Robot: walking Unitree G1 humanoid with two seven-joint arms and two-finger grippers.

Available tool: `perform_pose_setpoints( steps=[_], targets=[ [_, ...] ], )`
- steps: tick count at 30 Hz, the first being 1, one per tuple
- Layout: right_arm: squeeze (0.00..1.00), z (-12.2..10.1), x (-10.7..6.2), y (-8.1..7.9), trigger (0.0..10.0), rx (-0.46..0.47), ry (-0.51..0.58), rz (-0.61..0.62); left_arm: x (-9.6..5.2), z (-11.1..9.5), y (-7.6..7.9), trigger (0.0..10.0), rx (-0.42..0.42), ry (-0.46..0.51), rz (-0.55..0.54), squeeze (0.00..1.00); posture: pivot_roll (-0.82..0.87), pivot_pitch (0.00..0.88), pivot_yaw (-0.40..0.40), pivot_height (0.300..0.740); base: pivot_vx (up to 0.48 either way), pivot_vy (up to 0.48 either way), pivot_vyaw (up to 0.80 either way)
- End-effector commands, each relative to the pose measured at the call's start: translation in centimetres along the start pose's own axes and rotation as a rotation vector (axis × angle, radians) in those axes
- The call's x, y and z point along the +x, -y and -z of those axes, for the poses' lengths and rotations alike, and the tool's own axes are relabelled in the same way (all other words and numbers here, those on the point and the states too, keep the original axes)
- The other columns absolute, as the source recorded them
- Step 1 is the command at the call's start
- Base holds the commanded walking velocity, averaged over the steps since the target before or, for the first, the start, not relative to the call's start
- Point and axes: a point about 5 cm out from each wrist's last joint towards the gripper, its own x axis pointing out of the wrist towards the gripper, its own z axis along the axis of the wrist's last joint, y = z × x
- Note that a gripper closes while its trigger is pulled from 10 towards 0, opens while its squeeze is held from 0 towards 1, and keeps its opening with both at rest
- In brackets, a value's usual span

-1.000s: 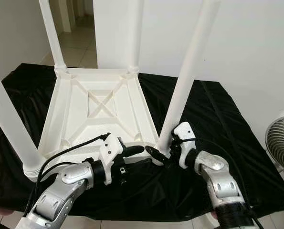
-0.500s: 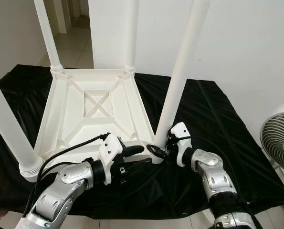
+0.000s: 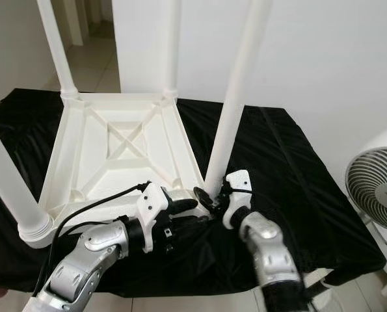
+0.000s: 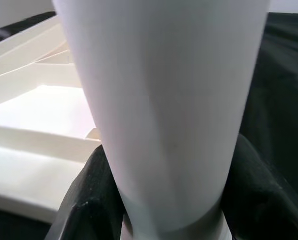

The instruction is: Building children table

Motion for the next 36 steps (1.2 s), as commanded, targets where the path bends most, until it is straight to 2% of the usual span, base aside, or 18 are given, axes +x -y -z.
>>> perform_pose_setpoints(
  steps=[1, 2, 5, 7, 8, 11, 16, 17, 20, 21, 25, 26, 32, 36],
  targets=[
    [0.0, 1.0, -0.3, 0.8, 0.0, -0.006, -0.068, 0.109, 0.0, 0.1, 0.0, 10.0, -0.008, -0.007, -0.063, 0.0, 0.0, 0.054, -0.08, 0.74, 0.0, 0.0, 0.0],
    [0.0, 0.9, -0.2, 0.5, 0.0, 0.017, -0.061, 0.206, -0.1, 0.2, 0.0, 10.0, -0.009, -0.008, -0.061, 0.0, 0.0, 0.053, -0.081, 0.74, 0.0, 0.0, 0.0],
    [0.0, 0.9, -0.1, 0.3, 0.0, 0.027, -0.057, 0.238, -0.1, 0.2, 0.0, 10.0, -0.009, -0.008, -0.06, 0.0, 0.0, 0.049, -0.08, 0.74, 0.0, 0.0, 0.0],
    [0.0, 0.9, -0.1, 0.0, 0.0, 0.042, -0.049, 0.332, 0.0, 0.2, 0.1, 10.0, -0.009, -0.007, -0.058, 0.0, 0.0, 0.046, -0.082, 0.74, 0.0, 0.0, 0.0],
    [0.0, 0.9, -0.1, 0.0, 0.0, 0.042, -0.049, 0.332, 0.0, 0.2, 0.1, 10.0, -0.009, -0.007, -0.058, 0.0, 0.0, 0.046, -0.082, 0.74, 0.0, 0.0, 0.0],
    [0.0, 1.1, -0.2, -0.6, 0.0, 0.062, -0.072, 0.477, 0.1, 0.2, 0.1, 10.0, -0.006, -0.007, -0.055, 0.0, 0.01, 0.041, -0.09, 0.74, 0.0, 0.0, 0.0],
    [0.0, 1.1, -0.2, -1.1, 0.0, 0.081, -0.08, 0.521, 0.1, 0.2, 0.1, 10.0, -0.006, -0.007, -0.055, 0.0, 0.01, 0.041, -0.09, 0.74, 0.0, 0.0, 0.0],
    [0.0, 0.1, 0.2, -1.8, 4.7, 0.15, -0.02, 0.478, 0.1, 0.2, 0.1, 10.0, -0.009, -0.004, -0.063, 0.0, 0.01, 0.034, -0.098, 0.74, 0.0, 0.0, 0.0],
    [0.0, -0.2, 0.3, -2.0, 4.7, 0.169, 0.001, 0.458, 0.1, 0.3, 0.2, 10.0, -0.011, -0.003, -0.065, 0.0, 0.01, 0.033, -0.099, 0.74, 0.0, 0.0, 0.0],
    [0.0, -0.4, 0.4, -2.0, 10.0, 0.171, 0.016, 0.447, 0.2, 0.3, 0.3, 10.0, -0.013, -0.001, -0.063, 0.0, 0.01, 0.031, -0.1, 0.74, 0.0, 0.0, 0.0],
    [0.0, -0.7, 0.4, -1.9, 10.0, 0.162, 0.029, 0.44, 0.3, 0.3, 0.4, 10.0, -0.014, 0.001, -0.06, 0.0, 0.01, 0.027, -0.1, 0.74, 0.0, 0.0, 0.0],
    [1.0, -1.0, 0.5, -2.0, 10.0, 0.157, 0.051, 0.417, 0.3, 0.2, 0.3, 10.0, -0.013, 0.002, -0.062, 0.0, 0.01, 0.027, -0.1, 0.74, 0.0, 0.0, 0.0],
    [1.0, -1.9, 0.4, -2.0, 10.0, 0.154, 0.089, 0.352, 0.2, 0.2, 0.1, 10.0, -0.01, 0.002, -0.065, 0.0, 0.01, 0.028, -0.099, 0.74, 0.0, 0.0, 0.0],
    [1.0, -2.1, -0.2, -1.1, 10.0, 0.119, 0.087, 0.253, 0.2, 0.2, 0.2, 10.0, -0.012, 0.001, -0.064, 0.0, 0.01, 0.031, -0.1, 0.74, 0.0, 0.0, 0.0]
  ],
)
